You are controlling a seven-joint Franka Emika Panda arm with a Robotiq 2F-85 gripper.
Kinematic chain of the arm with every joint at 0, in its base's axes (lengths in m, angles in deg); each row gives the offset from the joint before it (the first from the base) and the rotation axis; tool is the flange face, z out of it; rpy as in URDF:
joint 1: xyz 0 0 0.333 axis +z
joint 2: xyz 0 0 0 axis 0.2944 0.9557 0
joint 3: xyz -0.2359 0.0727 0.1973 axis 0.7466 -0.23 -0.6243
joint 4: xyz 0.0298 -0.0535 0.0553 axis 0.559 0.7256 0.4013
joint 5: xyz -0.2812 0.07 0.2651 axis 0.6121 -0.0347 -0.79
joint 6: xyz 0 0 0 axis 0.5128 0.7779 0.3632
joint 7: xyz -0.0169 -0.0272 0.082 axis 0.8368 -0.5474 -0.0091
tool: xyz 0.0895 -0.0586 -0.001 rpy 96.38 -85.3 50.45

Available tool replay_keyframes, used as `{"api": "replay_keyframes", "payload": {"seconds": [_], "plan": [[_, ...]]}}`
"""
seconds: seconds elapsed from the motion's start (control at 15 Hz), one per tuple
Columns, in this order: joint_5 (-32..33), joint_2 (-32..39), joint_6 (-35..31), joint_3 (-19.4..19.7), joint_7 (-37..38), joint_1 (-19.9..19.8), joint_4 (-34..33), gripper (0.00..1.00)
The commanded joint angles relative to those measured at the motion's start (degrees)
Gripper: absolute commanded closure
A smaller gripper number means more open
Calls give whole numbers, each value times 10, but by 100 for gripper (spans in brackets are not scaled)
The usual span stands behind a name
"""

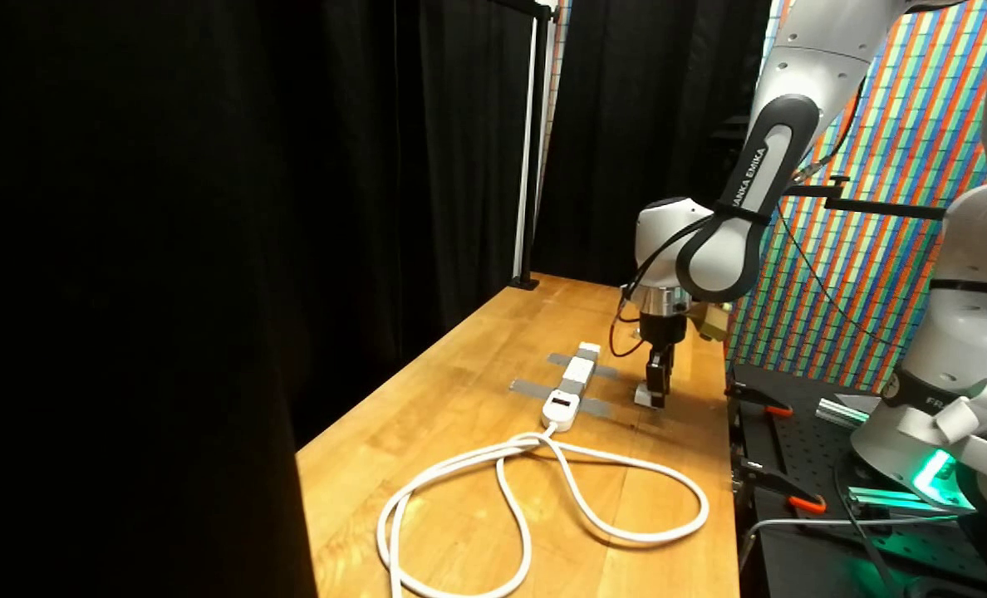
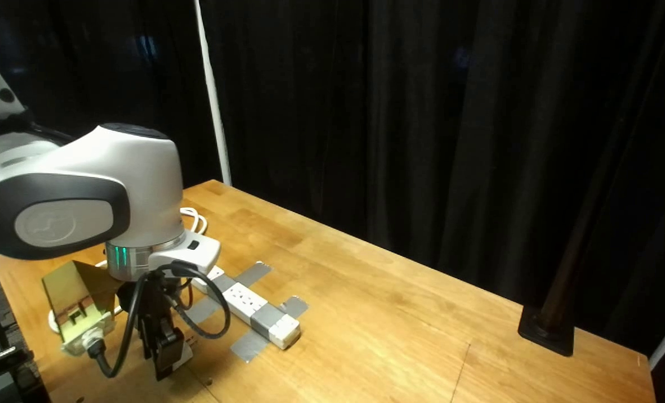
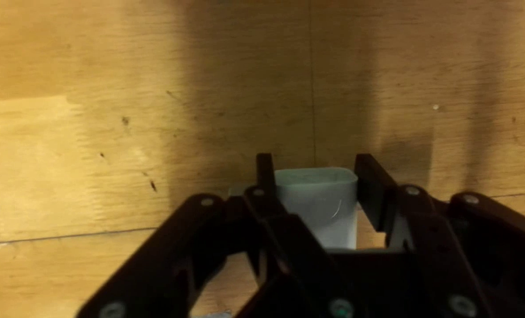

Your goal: Plug the charger head in the adapter

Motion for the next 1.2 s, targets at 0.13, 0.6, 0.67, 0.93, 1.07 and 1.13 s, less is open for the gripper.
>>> {"api": "replay_keyframes", "payload": {"seconds": [0.13, 0.6, 0.67, 0.93, 1.07, 1.13], "plan": [[2, 11, -20, -1, 17, 3, 1, 77], [3, 26, -63, 7, 28, 1, -3, 77], [3, 29, -75, 9, 33, 2, -3, 77], [31, 0, -12, 43, 88, 26, -8, 77], [75, -25, 85, 76, 150, 50, -25, 77], [90, -25, 130, 82, 180, 54, -36, 77]]}}
